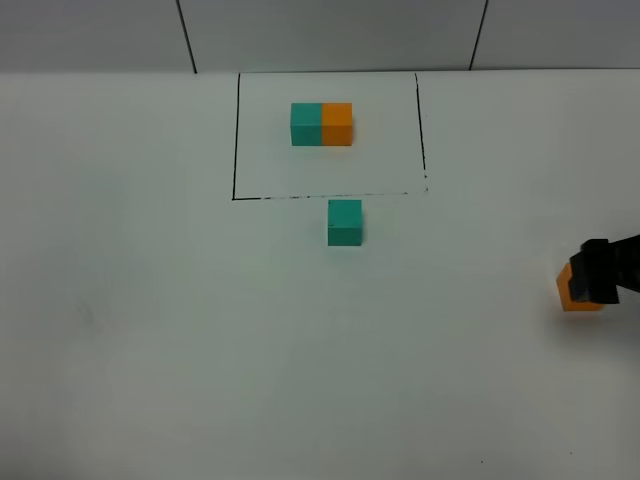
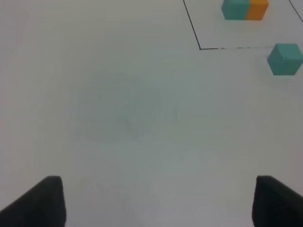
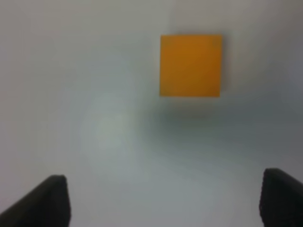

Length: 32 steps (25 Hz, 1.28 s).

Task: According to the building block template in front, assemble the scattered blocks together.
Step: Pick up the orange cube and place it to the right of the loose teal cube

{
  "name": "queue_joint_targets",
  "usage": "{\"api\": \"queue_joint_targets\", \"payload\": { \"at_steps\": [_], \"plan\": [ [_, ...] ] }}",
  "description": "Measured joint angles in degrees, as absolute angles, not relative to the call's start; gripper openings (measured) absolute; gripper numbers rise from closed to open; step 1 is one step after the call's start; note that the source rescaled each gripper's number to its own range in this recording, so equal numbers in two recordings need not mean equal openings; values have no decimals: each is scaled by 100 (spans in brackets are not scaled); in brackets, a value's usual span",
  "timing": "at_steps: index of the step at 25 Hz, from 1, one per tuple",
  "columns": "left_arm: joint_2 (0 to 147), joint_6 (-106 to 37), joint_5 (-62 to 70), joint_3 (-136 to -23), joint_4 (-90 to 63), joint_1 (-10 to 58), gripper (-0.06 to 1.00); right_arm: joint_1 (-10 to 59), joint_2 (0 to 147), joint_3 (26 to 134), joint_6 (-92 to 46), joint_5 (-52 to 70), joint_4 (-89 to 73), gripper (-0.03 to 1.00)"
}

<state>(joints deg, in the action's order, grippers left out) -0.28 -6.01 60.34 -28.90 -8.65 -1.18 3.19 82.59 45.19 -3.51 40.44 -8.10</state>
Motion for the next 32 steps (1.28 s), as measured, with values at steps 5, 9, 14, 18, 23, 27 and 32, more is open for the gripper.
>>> {"api": "queue_joint_targets", "payload": {
  "at_steps": [5, 9, 14, 18, 23, 27, 32],
  "plan": [
    [-28, -601, 6034, -2890, -865, -118, 68, 319, 9218, 4941, -394, 3830, -578, 66],
    [-28, -601, 6034, -2890, -865, -118, 68, 319, 9558, 5180, -396, 3795, -565, 66],
    [-28, -601, 6034, -2890, -865, -118, 68, 319, 9919, 5367, -421, 3658, -541, 66],
    [-28, -601, 6034, -2890, -865, -118, 68, 313, 10273, 5384, -421, 3530, -542, 66],
    [-28, -601, 6034, -2890, -865, -118, 68, 296, 10649, 5384, -421, 3530, -542, 65],
    [-28, -601, 6034, -2890, -865, -118, 68, 296, 10725, 5384, -415, 3526, -542, 43],
    [-28, -601, 6034, -2890, -865, -118, 68, 291, 10724, 5384, -408, 3526, -389, 2]
  ]
}}
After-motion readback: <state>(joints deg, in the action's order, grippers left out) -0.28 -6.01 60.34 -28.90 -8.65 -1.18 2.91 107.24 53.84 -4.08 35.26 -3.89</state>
